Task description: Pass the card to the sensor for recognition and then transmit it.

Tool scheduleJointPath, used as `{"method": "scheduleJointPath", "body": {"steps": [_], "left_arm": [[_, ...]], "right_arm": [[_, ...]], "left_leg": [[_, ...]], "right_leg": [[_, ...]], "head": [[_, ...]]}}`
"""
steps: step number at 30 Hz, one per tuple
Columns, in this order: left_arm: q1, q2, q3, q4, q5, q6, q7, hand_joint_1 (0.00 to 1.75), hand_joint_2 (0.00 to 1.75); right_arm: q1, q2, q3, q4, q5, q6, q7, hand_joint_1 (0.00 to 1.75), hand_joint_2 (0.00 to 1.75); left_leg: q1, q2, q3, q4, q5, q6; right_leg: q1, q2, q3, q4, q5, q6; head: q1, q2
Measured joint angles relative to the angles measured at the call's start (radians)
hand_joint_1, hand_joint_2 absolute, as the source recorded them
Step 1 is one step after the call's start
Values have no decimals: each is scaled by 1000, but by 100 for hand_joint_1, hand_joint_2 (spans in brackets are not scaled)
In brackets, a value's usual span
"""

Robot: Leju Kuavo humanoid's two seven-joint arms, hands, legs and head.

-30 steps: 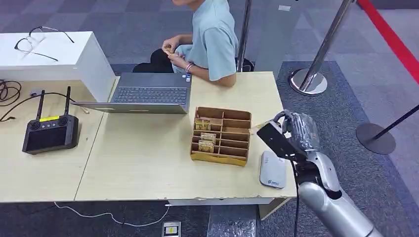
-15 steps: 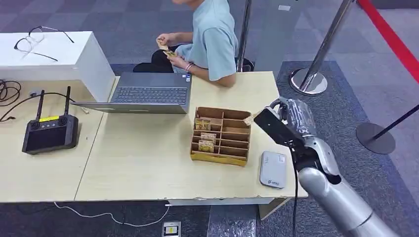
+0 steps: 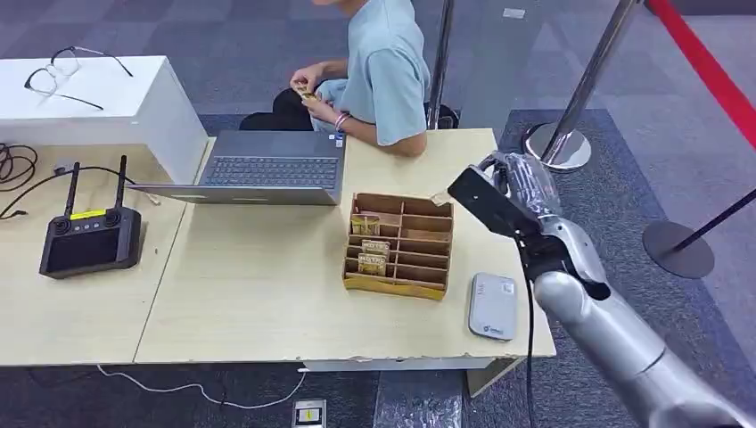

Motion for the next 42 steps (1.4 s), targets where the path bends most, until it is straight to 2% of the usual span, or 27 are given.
{"method": "scheduleJointPath", "body": {"steps": [10,15,42], "left_arm": [[-2,0,-2,0,-4,0,5,0,175],[-3,1,-2,0,-4,0,6,0,175],[-3,-5,-4,0,18,7,-11,0,175]], "right_arm": [[-76,17,45,68,-12,34,0,175,175],[-105,26,69,100,-53,34,-3,175,175],[-197,76,156,258,-83,44,-30,175,175]], "left_leg": [[0,0,-1,0,0,0],[0,0,-1,0,0,0],[0,0,-1,0,0,0]], "right_leg": [[0,0,-1,0,0,0],[0,0,-1,0,0,0],[0,0,-1,0,0,0]], "head": [[0,0],[0,0],[0,0]]}}
